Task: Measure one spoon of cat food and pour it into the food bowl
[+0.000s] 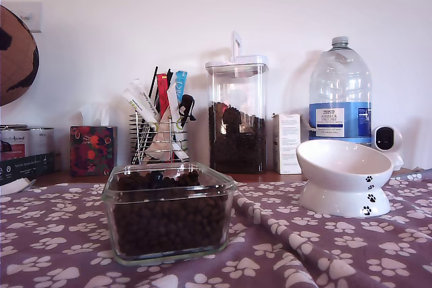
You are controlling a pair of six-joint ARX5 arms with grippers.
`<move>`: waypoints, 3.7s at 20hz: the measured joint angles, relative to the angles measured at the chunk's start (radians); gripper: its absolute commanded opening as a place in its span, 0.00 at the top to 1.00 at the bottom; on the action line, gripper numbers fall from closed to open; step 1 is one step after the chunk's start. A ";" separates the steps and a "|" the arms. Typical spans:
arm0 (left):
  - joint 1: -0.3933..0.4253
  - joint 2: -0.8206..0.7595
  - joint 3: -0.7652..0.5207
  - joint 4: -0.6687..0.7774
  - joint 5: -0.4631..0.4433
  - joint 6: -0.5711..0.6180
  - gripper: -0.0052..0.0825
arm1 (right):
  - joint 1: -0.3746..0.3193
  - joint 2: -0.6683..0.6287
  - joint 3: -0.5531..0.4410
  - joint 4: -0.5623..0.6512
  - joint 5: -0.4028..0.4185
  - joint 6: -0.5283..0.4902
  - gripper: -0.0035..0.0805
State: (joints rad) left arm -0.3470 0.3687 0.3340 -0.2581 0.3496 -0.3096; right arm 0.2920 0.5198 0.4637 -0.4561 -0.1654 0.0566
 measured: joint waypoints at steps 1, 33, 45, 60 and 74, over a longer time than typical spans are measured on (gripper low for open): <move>-0.054 0.000 0.000 0.002 -0.045 -0.013 0.96 | 0.020 0.028 0.000 0.023 0.001 0.000 0.97; -0.598 0.658 0.182 0.151 -0.364 -0.603 0.53 | 0.069 0.158 0.000 0.106 0.064 -0.005 0.97; -0.468 0.821 0.341 -0.021 -0.140 -0.544 0.39 | 0.069 0.158 0.000 0.149 0.044 -0.005 0.97; -0.468 0.975 0.347 -0.032 -0.089 -0.557 0.42 | 0.069 0.158 0.000 0.157 0.043 -0.005 0.97; -0.436 0.977 0.359 -0.016 -0.116 -0.527 0.86 | 0.069 0.158 0.000 0.157 0.043 -0.005 0.97</move>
State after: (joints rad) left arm -0.7826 1.3457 0.6933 -0.2741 0.2340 -0.8364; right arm 0.3614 0.6781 0.4637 -0.2989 -0.1219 0.0517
